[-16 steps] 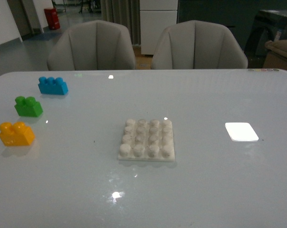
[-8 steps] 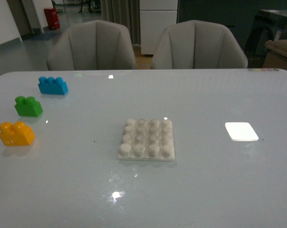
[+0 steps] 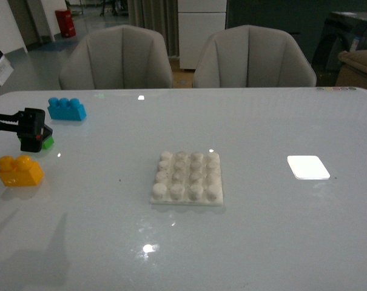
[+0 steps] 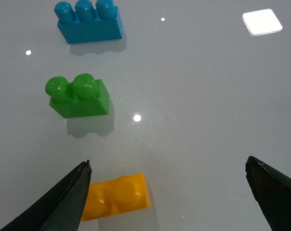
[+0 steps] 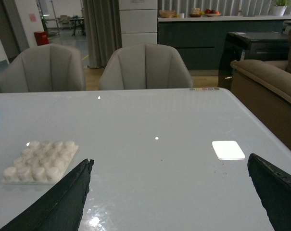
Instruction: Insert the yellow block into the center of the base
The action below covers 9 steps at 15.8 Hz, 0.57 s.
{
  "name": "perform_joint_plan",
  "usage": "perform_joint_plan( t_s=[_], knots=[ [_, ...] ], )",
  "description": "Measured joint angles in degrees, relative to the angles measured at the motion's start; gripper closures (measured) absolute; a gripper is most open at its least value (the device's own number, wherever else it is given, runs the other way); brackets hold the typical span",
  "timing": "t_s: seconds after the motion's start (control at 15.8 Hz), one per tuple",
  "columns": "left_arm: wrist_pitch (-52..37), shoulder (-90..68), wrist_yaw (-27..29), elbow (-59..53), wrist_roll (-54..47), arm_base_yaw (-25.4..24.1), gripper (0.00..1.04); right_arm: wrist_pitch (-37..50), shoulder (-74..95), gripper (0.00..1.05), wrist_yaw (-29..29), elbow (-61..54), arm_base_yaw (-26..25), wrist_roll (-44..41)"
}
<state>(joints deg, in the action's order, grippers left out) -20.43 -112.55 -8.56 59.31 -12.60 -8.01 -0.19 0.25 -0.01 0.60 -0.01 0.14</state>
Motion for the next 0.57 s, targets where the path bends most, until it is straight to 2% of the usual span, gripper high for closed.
perform_joint_plan(
  t_s=[0.19,0.57],
  knots=[
    [3.32,-5.97,-0.70,7.91,-1.40,-2.19,0.07,0.00,0.00,0.06,-0.02,0.00,0.00,0.00],
    [6.82,-8.24,-4.87,9.29,-0.48,-6.51,0.07,-0.02,0.00,0.06,0.00,0.00,0.00,0.00]
  ],
)
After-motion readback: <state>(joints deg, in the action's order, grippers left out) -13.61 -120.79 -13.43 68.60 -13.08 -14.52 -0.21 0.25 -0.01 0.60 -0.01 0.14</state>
